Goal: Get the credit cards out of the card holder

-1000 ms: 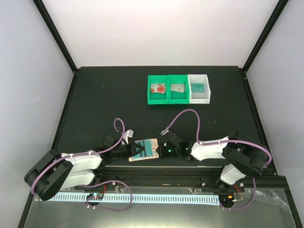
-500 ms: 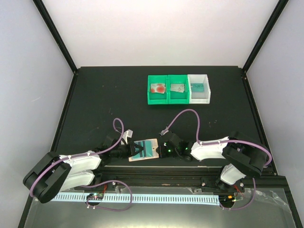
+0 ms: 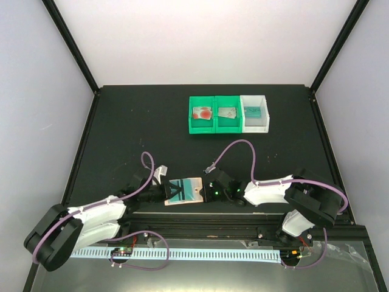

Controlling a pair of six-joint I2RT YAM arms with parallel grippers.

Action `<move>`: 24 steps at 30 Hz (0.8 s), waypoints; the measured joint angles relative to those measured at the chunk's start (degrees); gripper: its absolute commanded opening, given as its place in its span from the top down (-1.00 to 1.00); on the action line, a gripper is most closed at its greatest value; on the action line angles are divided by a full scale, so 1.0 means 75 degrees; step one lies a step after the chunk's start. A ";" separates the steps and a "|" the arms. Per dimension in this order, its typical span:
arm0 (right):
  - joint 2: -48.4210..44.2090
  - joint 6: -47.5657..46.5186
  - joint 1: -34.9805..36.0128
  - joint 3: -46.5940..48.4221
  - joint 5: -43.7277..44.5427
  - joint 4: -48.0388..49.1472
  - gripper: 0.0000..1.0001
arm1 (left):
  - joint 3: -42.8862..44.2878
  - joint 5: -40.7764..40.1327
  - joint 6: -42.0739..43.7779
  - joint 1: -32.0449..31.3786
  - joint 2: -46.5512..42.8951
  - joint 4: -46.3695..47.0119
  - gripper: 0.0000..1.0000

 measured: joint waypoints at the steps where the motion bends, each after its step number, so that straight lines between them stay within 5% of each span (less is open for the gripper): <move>1: 0.0000 -0.0003 0.0000 0.0000 0.0003 0.0000 0.84 | 0.0000 -0.0035 0.0000 0.0003 -0.0163 -0.0125 0.97; 14: -0.0845 -0.0460 0.0000 0.0262 0.0452 -0.1582 0.60 | 0.0236 -0.0720 0.0087 0.0093 -0.2381 -0.2084 0.97; 24: -0.2565 -0.3416 0.0000 0.0574 0.0688 -0.1157 0.47 | 0.0737 -0.0889 -0.0079 0.0152 -0.3369 -0.2777 0.97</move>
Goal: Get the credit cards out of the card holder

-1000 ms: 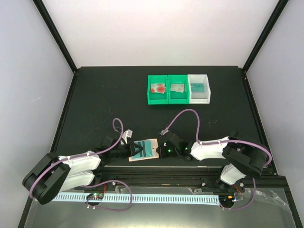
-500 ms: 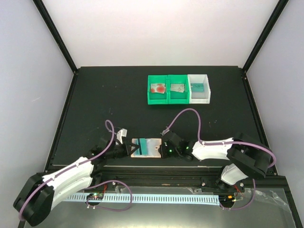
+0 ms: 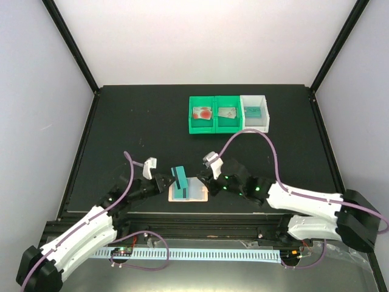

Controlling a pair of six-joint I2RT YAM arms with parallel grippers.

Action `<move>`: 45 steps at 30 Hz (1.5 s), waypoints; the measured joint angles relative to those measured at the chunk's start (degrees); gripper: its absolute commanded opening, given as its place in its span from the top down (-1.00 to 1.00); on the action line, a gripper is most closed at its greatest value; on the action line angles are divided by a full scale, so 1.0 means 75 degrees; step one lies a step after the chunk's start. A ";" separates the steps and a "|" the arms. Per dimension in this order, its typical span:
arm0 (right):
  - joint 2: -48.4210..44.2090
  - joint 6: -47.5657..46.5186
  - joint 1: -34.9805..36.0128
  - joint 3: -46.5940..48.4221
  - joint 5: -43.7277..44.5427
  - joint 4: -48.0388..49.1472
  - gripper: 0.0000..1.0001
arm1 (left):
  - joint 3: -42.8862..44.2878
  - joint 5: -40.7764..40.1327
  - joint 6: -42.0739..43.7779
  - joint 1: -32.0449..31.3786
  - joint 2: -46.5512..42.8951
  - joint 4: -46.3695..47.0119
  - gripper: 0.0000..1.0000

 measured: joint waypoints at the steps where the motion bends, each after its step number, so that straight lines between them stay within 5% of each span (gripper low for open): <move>1: -0.0221 -0.0391 0.0000 -0.0117 -0.0026 0.0265 0.47 | 0.0000 0.0044 -0.0082 0.0012 -0.0067 0.0000 0.97; 9: -0.2148 -0.4261 0.0003 -0.2194 -0.0793 0.3252 0.46 | 0.0067 0.0195 -0.0880 0.0047 -0.0717 -0.0067 0.97; 17: -0.1923 -0.6974 0.0012 -0.2457 -0.1183 0.3885 0.38 | 0.0149 0.0510 -0.1990 0.0047 -0.1201 0.0254 0.97; 28: -0.1067 -0.8789 0.0807 -0.2186 -0.0312 0.4054 0.07 | -0.0353 0.1107 -0.3142 0.0047 -0.1227 0.1218 0.97; 45: -0.0574 -1.0203 0.1553 -0.2174 0.1192 0.4712 0.47 | -0.0606 0.1480 -0.3952 0.0050 -0.1122 0.1950 0.97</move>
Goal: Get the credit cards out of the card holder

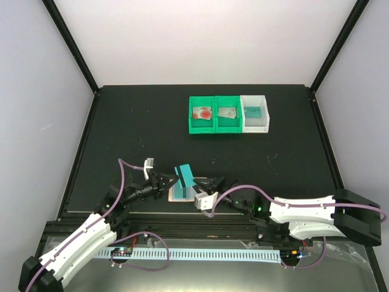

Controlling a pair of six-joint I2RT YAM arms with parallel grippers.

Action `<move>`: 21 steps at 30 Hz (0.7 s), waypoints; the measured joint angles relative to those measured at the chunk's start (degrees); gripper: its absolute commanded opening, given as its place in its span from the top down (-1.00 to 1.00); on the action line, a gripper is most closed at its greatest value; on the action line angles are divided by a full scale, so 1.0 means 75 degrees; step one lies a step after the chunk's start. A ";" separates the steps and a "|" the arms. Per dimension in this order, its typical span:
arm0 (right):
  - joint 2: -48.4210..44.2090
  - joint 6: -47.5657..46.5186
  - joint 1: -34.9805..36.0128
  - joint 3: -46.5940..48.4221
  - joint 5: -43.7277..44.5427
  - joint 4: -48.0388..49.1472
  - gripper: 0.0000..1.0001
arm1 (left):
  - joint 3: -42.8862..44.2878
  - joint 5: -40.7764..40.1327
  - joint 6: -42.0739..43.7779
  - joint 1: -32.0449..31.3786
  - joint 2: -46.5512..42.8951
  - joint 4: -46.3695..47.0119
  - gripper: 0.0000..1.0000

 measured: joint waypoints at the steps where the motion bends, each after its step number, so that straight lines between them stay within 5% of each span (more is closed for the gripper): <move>1: 0.0003 -0.0023 0.0035 0.0000 0.0020 0.0023 0.52 | 0.0000 0.0003 -0.0015 0.0000 -0.0006 0.0009 0.97; 7: 0.0035 -0.0146 0.0087 0.0000 0.0169 0.0149 0.97 | 0.0000 0.0026 -0.0125 0.0000 -0.0058 0.0012 0.97; 14: 0.0038 -0.0242 0.0125 -0.0003 0.0213 0.0221 0.98 | -0.0041 0.0026 -0.0329 0.0020 -0.0143 0.0117 0.95; 21: -0.0070 -0.0160 0.0160 -0.0006 0.0239 0.0236 0.98 | -0.0093 -0.0009 -0.0420 0.0026 -0.0364 0.0131 -0.29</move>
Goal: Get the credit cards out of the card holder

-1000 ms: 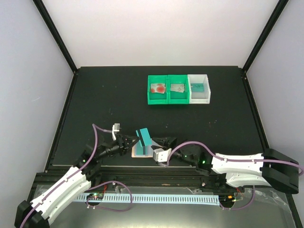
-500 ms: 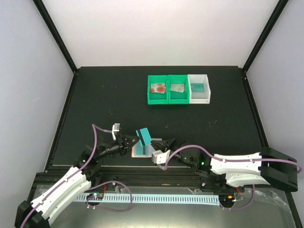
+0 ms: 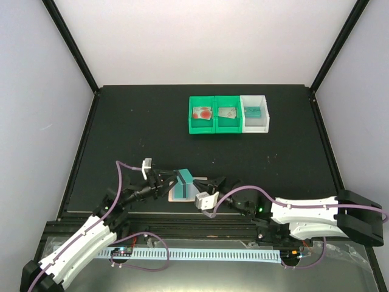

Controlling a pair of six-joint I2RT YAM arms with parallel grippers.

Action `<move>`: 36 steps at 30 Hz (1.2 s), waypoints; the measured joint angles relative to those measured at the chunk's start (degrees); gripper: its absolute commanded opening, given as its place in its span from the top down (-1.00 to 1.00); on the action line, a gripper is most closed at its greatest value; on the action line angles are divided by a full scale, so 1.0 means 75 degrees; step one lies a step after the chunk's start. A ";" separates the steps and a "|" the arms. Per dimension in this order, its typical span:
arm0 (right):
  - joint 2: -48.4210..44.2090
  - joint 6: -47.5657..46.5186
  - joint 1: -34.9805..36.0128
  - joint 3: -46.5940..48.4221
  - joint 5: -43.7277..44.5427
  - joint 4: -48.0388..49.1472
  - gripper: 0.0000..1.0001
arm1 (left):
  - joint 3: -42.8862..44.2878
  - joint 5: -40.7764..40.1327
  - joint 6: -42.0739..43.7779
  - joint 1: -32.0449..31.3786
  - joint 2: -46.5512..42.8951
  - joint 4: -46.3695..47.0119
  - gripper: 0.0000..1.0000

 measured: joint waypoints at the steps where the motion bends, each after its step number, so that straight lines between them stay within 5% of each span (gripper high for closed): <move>1: -0.0085 0.0090 0.0000 0.0000 0.0003 -0.0029 0.98 | -0.0012 -0.0020 -0.0009 0.0000 -0.0055 -0.0003 -0.45; 5: -0.0662 0.0702 0.0000 -0.0015 0.0070 -0.0198 0.98 | -0.0035 -0.0198 0.0245 0.0006 -0.0283 -0.0052 -0.97; 21: -0.1979 0.4709 -0.0825 0.1466 0.0393 -0.3054 0.98 | 0.1463 -0.1489 0.3931 0.0006 -0.0323 -0.2669 -0.98; 30: -0.1915 0.6825 -0.3541 0.2518 -0.1306 -0.4363 0.98 | 0.2090 -0.1818 0.6178 0.0006 0.0423 -0.3468 -0.98; 36: -0.0752 0.7632 -0.5266 0.3672 -0.2719 -0.5269 0.98 | 0.2553 -0.1979 0.7181 0.0006 0.0609 -0.3698 -0.98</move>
